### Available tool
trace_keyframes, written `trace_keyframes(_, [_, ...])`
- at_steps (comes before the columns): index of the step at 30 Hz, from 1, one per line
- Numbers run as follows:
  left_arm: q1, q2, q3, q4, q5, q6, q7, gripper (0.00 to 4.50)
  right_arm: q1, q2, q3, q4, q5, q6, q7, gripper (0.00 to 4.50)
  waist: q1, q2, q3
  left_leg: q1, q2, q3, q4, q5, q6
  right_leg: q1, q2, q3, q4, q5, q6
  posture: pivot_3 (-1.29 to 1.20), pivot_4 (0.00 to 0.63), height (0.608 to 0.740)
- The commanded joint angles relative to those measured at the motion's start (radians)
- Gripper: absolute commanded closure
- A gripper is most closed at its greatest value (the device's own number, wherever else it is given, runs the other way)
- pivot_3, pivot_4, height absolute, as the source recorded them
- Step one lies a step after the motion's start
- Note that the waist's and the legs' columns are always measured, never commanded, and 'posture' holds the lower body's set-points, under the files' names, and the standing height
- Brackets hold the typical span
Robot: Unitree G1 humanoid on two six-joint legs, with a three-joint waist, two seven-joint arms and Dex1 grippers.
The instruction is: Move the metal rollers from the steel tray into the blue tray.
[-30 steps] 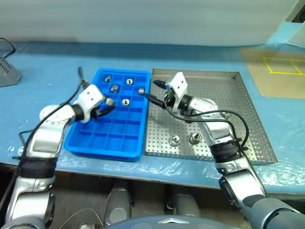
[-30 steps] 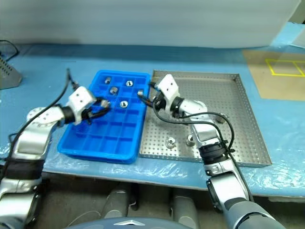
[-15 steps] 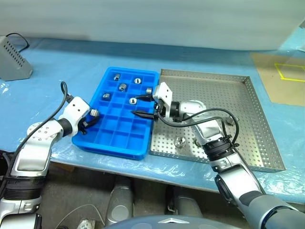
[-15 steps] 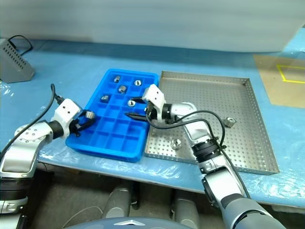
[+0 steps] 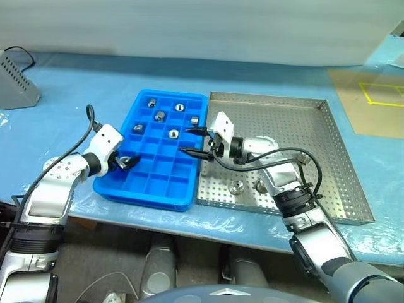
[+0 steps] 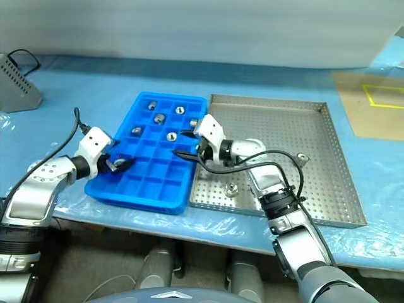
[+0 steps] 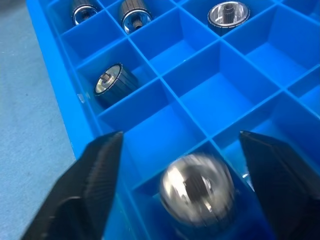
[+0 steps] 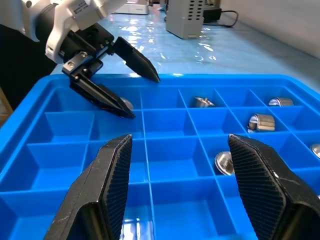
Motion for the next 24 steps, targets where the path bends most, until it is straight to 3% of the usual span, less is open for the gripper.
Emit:
trace_keyframes(1, [-0.034, 0.013, -0.025, -0.02, -0.009, 0.003, -0.016, 0.32, 0.007, 0.001, -0.018, -0.053, 0.011, -0.002, -0.015, 1.37, 0.0, 0.0, 0.0, 0.0, 0.0, 0.0, 0.0, 0.0, 0.0, 0.0, 0.0, 0.0, 0.0, 0.0, 0.0, 0.14, 0.15, 0.74])
trace_keyframes(7, [-0.196, -0.038, -0.111, 0.016, -0.019, -0.038, -0.044, 0.32, 0.027, -0.028, -0.046, -0.082, 0.006, 0.004, -0.057, 1.37, 0.004, 0.0, 0.0, -0.001, -0.001, 0.0, 0.0, 0.0, 0.0, 0.0, 0.0, 0.0, 0.0, 0.0, 0.0, 0.07, 0.15, 0.74])
trace_keyframes(13, [-0.425, -0.206, -0.273, 0.176, 0.003, -0.082, -0.092, 0.32, 0.095, -0.151, -0.175, -0.229, 0.058, 0.109, -0.1, 1.37, -0.008, 0.0, 0.0, -0.001, -0.001, 0.001, 0.003, 0.0, 0.0, 0.001, -0.001, 0.001, -0.001, 0.0, 0.001, -0.09, 0.15, 0.74])
trace_keyframes(19, [-0.618, -0.366, -0.409, 0.553, 0.094, -0.29, -0.143, 0.32, 0.305, -0.299, -0.289, -0.465, 0.08, 0.222, -0.13, 1.37, -0.048, -0.001, 0.0, -0.003, -0.001, 0.001, 0.004, 0.0, 0.001, 0.001, 0.0, 0.001, -0.002, 0.001, 0.001, -0.27, 0.15, 0.74])
trace_keyframes(24, [-0.739, -0.487, -0.46, 0.827, 0.139, -0.47, -0.232, 0.32, 0.486, -0.341, -0.412, -0.667, 0.124, 0.325, -0.203, 1.37, -0.104, 0.0, 0.0, -0.004, -0.001, 0.001, 0.006, -0.003, 0.005, 0.001, 0.0, 0.002, -0.004, 0.001, 0.002, -0.43, 0.15, 0.74])
